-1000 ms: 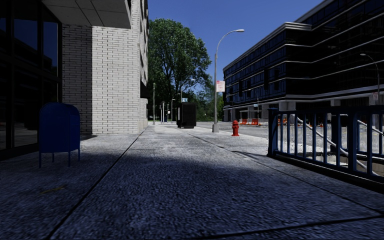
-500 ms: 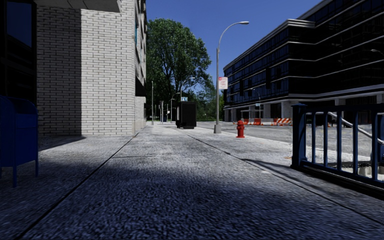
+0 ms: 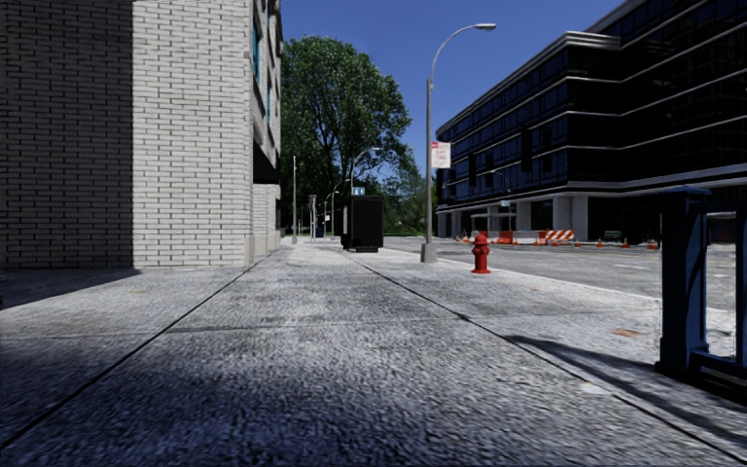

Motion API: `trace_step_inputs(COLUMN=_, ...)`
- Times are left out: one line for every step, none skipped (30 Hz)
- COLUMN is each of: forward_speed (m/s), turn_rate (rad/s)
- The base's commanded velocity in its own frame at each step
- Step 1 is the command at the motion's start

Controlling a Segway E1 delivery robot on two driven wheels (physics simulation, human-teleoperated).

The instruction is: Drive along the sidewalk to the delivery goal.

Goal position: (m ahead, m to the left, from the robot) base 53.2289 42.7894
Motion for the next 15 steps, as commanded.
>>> trace_step_inputs(forward_speed=2.00, turn_rate=0.00)
trace_step_inputs(forward_speed=2.00, turn_rate=0.00)
trace_step_inputs(forward_speed=2.00, turn_rate=0.00)
trace_step_inputs(forward_speed=2.00, turn_rate=0.00)
trace_step_inputs(forward_speed=2.00, turn_rate=0.00)
trace_step_inputs(forward_speed=2.00, turn_rate=0.00)
trace_step_inputs(forward_speed=2.00, turn_rate=0.00)
trace_step_inputs(forward_speed=2.00, turn_rate=0.00)
trace_step_inputs(forward_speed=2.00, turn_rate=0.00)
trace_step_inputs(forward_speed=2.00, turn_rate=0.00)
trace_step_inputs(forward_speed=2.00, turn_rate=0.00)
trace_step_inputs(forward_speed=2.00, turn_rate=0.00)
trace_step_inputs(forward_speed=2.00, turn_rate=0.00)
trace_step_inputs(forward_speed=2.00, turn_rate=0.00)
trace_step_inputs(forward_speed=2.00, turn_rate=0.00)
